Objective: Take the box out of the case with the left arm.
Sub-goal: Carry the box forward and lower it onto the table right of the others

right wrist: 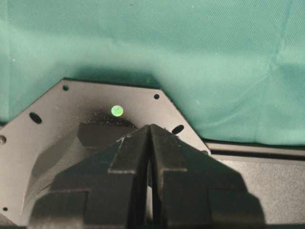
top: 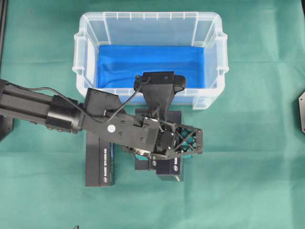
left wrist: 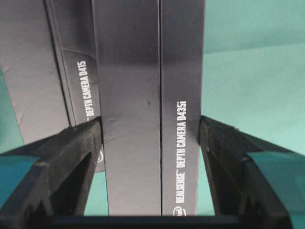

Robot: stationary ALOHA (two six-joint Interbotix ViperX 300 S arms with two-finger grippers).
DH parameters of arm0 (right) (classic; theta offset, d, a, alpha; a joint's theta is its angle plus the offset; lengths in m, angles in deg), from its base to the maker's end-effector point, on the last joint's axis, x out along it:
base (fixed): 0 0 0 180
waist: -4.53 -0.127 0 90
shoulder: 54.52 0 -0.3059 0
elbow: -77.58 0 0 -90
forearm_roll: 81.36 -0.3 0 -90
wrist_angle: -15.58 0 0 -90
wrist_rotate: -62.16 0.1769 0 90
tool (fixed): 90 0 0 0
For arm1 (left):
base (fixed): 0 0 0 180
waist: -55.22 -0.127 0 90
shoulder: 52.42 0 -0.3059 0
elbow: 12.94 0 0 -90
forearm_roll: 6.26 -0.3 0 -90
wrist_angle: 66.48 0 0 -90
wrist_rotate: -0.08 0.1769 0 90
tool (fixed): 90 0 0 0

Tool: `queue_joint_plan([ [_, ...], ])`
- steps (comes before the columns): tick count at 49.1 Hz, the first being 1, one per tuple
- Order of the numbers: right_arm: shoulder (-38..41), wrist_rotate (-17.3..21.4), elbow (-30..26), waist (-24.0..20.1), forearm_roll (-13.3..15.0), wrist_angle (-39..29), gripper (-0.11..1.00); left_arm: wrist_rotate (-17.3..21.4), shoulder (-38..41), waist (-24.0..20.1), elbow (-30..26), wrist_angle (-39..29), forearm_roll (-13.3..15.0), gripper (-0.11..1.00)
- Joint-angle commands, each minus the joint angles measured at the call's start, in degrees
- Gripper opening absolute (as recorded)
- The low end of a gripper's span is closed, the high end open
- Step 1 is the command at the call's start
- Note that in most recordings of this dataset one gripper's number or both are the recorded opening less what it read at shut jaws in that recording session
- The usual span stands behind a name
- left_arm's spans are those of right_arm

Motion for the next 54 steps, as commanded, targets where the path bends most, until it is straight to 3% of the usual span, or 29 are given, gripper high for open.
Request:
queue_joint_plan([
  [1, 0.18, 0.09, -1.49, 0.09, -0.09, -0.09, -0.01, 0.00, -1.32, -0.26, -0.53, 1.05, -0.09, 0.60],
  [44, 0.18, 0.09, -1.49, 0.09, 0.00, -0.09, -0.01, 0.44, -1.93, 0.00, 0.70, 6.06, 0.79, 0.60],
  [54, 0.18, 0.09, -1.49, 0.09, 0.00, -0.09, -0.01, 0.62, -2.11, 0.00, 0.35, 6.15, 0.79, 0.94],
])
